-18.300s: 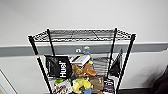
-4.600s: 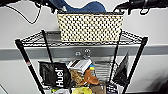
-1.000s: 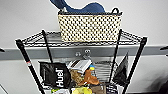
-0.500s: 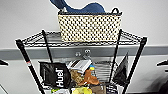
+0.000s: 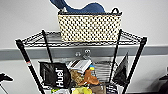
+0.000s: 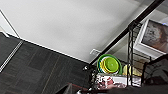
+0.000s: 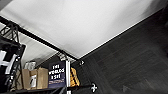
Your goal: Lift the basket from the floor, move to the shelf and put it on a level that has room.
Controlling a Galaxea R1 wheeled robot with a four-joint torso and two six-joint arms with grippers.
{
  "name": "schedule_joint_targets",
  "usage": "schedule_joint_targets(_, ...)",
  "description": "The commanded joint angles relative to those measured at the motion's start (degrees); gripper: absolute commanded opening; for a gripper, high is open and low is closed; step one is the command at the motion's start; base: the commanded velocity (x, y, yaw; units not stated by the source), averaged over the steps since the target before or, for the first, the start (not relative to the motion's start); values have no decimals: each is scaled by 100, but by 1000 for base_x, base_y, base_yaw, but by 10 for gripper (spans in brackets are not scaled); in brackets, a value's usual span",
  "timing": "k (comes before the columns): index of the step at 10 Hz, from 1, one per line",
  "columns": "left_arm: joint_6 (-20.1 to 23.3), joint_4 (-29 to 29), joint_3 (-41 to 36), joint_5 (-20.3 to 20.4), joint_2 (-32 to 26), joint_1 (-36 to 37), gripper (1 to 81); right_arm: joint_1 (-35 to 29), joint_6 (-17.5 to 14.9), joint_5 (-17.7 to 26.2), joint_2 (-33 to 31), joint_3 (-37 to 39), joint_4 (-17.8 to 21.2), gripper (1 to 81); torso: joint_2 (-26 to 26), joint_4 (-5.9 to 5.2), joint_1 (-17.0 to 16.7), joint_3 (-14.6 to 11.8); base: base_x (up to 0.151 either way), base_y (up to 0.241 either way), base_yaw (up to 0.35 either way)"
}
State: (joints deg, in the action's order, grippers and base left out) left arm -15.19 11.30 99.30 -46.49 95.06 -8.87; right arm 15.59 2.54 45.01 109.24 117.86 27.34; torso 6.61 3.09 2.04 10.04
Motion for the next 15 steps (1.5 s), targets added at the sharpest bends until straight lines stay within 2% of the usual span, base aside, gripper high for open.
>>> schedule_joint_targets(1,209,13,-333,809,-4,-707,811,176,-315,-53,215,149,131,811,0,0,0,0,0,0,0)
schedule_joint_targets(3,209,13,-359,1310,145,-1418,811,721,-438,-282,417,184,131,811,0,0,-2,-2,0,0,0)
schedule_joint_targets(6,201,13,-219,2222,688,-2553,811,1530,-595,-747,837,410,131,811,0,0,-2,-2,0,0,0)
schedule_joint_targets(11,218,-84,255,2891,1603,-3889,811,2655,-868,-1239,1839,1158,140,811,0,0,-4,-2,0,0,0)
schedule_joint_targets(15,218,-373,458,3488,2175,-4829,811,3700,-1176,-1898,2657,1554,140,811,0,0,-4,-2,0,0,0)
